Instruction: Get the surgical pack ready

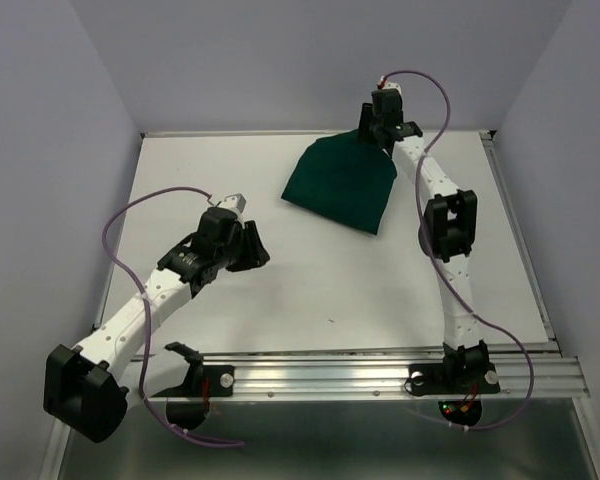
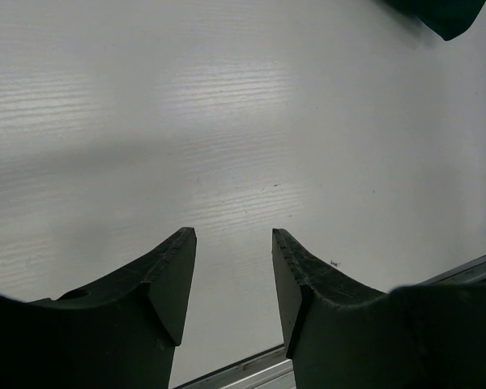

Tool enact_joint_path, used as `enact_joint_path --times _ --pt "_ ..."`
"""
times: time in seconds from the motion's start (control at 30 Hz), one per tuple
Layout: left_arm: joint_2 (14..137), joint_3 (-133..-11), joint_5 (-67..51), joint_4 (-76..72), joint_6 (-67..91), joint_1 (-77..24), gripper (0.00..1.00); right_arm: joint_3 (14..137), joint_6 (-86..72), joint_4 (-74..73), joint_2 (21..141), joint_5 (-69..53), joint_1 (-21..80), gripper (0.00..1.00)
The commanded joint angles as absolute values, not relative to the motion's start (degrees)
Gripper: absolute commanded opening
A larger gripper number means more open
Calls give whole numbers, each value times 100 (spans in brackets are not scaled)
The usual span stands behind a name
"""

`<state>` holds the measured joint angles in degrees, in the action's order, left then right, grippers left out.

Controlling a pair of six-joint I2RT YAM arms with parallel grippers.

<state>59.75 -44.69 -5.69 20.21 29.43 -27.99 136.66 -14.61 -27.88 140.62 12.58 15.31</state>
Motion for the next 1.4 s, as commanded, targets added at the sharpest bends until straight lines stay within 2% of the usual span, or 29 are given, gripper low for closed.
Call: enact_joint_path --times 0.0,0.2,0.37,0.7,0.9,1.1,1.13,1.37 --pt "5722 -4439 -466 2039 2979 -2786 54 14141 -1652 -2690 14466 1028 1547 55" --pt "5704 -4473 -413 2092 2979 -2786 54 14203 -1740 -2540 14923 915 1547 50" --pt "5739 -4500 -422 2057 3006 -2786 54 13396 -1802 -2514 14687 730 1547 50" --pt "6169 -4623 -316 1847 3120 -2786 54 9811 -2601 -1074 12544 44 1723 49" --pt "7004 -4587 -326 1257 3287 -2769 54 7948 -3523 -494 11455 -194 2354 49" --pt "7953 -5052 78 1265 3296 -2716 54 5821 -5324 798 10311 -35 3093 50" --pt "8085 -5097 227 1309 3296 -2707 53 5392 -5735 1035 10031 104 3250 54" --pt "7700 -4817 255 1266 3436 -2707 52 4781 -5951 976 9308 878 3305 57"
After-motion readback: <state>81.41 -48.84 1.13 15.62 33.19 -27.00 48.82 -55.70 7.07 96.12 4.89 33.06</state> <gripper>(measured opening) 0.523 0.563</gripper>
